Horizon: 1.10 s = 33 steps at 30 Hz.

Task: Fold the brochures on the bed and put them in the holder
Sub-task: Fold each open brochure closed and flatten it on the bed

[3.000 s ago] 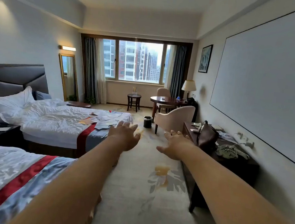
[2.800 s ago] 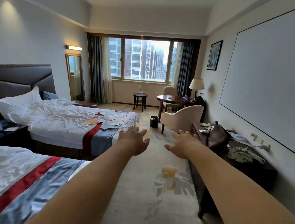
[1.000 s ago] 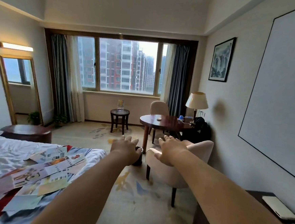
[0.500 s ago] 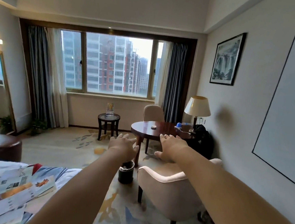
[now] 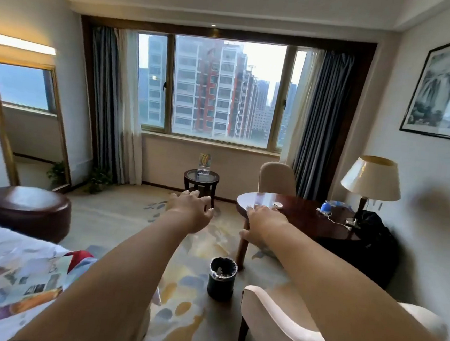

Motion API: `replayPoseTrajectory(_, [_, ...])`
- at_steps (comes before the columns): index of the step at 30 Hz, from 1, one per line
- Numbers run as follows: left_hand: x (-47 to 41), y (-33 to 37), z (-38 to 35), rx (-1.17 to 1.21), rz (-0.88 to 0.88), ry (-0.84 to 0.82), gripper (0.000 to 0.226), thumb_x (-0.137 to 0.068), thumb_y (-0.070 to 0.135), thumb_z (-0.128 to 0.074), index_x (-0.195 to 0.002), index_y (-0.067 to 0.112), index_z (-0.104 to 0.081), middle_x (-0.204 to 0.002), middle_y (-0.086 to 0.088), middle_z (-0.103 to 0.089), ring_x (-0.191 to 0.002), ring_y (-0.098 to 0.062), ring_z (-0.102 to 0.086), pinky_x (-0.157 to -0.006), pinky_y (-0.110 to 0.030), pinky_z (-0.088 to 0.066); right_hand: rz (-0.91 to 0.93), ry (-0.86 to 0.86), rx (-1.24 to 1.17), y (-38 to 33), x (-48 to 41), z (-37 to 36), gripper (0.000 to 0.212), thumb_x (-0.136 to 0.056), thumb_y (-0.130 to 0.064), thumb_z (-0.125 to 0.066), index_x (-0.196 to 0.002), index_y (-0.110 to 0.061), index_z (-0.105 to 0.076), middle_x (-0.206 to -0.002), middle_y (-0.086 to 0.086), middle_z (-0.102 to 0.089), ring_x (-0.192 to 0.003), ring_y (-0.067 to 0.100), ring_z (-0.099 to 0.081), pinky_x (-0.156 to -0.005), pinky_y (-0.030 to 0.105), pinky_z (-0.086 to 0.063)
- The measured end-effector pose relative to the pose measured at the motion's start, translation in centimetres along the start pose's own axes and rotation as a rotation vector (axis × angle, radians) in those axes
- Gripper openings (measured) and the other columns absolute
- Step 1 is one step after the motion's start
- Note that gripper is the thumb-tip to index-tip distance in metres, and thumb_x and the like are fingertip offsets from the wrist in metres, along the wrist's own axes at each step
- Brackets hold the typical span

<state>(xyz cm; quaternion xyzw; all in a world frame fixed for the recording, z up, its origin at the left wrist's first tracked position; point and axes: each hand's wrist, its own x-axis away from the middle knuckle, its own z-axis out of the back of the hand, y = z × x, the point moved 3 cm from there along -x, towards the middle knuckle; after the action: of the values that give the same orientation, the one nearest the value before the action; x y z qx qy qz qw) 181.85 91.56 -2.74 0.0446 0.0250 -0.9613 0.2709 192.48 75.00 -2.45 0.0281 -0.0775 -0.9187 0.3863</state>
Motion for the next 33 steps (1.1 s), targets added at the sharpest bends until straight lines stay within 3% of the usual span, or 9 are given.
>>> replayPoseTrajectory(6, [-6.7, -8.6, -2.3, -0.001, 0.205, 0.002, 0.060, -0.104, 0.058, -0.027, -0.160, 0.036, -0.029, -0.168, -0.002, -0.027, -0.153, -0.026, -0.027, -0.117, -0.047, -0.030, 0.240, 0.053, -0.052, -7.7, -15.2, 0.2, 0.084, -0.102, -0.056, -0.046, -0.165, -0.012, -0.012, -0.171, 0.007, -0.019, -0.157, 0.025, -0.018, -0.127, 0.043, -0.015])
replayPoseTrajectory(13, [-6.9, -22.4, -4.1, -0.003, 0.594, -0.059, 0.058, -0.105, 0.056, -0.027, -0.159, 0.036, -0.030, -0.169, -0.003, -0.024, -0.153, -0.029, -0.026, -0.119, -0.054, -0.028, 0.629, 0.089, -0.120, -24.9, -26.7, 1.7, 0.076, -0.097, -0.060, -0.055, -0.155, -0.015, -0.036, -0.160, 0.010, -0.039, -0.147, 0.031, -0.038, -0.118, 0.045, -0.033])
replayPoseTrajectory(18, [-0.3, -31.9, -5.8, 0.003, 0.949, -0.066, 0.060, -0.104, 0.061, -0.025, -0.160, 0.040, -0.024, -0.171, 0.000, -0.016, -0.156, -0.028, -0.020, -0.122, -0.056, -0.019, 0.964, 0.123, -0.154, -38.9, -26.7, 3.2, 0.077, -0.097, -0.057, -0.056, -0.157, -0.014, -0.035, -0.160, 0.013, -0.041, -0.145, 0.033, -0.041, -0.118, 0.047, -0.035])
replayPoseTrajectory(23, [8.3, -38.9, -6.4, 0.022, 1.225, -0.101, 0.058, -0.102, 0.061, -0.026, -0.158, 0.042, -0.025, -0.170, 0.001, -0.016, -0.154, -0.030, -0.020, -0.117, -0.058, -0.024, 1.280, 0.150, -0.145, -51.6, -21.9, 4.1, 0.075, -0.100, -0.058, -0.049, -0.159, -0.015, -0.031, -0.163, 0.009, -0.035, -0.150, 0.032, -0.034, -0.121, 0.048, -0.027])
replayPoseTrajectory(29, [16.4, -47.0, -8.3, 0.021, 1.400, -0.161, 0.060, -0.102, 0.063, -0.024, -0.159, 0.043, -0.022, -0.168, 0.001, -0.018, -0.152, -0.030, -0.020, -0.112, -0.056, -0.028, 1.463, 0.163, -0.091, -63.4, -17.8, 3.4, 0.075, -0.103, -0.051, -0.050, -0.161, -0.011, -0.024, -0.164, 0.011, -0.031, -0.152, 0.031, -0.029, -0.123, 0.046, -0.025])
replayPoseTrajectory(33, [18.2, -53.7, -8.7, 0.005, 1.420, -0.193, 0.060, -0.103, 0.062, -0.023, -0.159, 0.041, -0.022, -0.169, -0.001, -0.017, -0.153, -0.030, -0.018, -0.112, -0.057, -0.028, 1.501, 0.169, -0.080, -69.9, -17.5, 3.1, 0.071, -0.105, -0.046, -0.050, -0.160, -0.009, -0.023, -0.164, 0.010, -0.031, -0.153, 0.028, -0.027, -0.125, 0.045, -0.023])
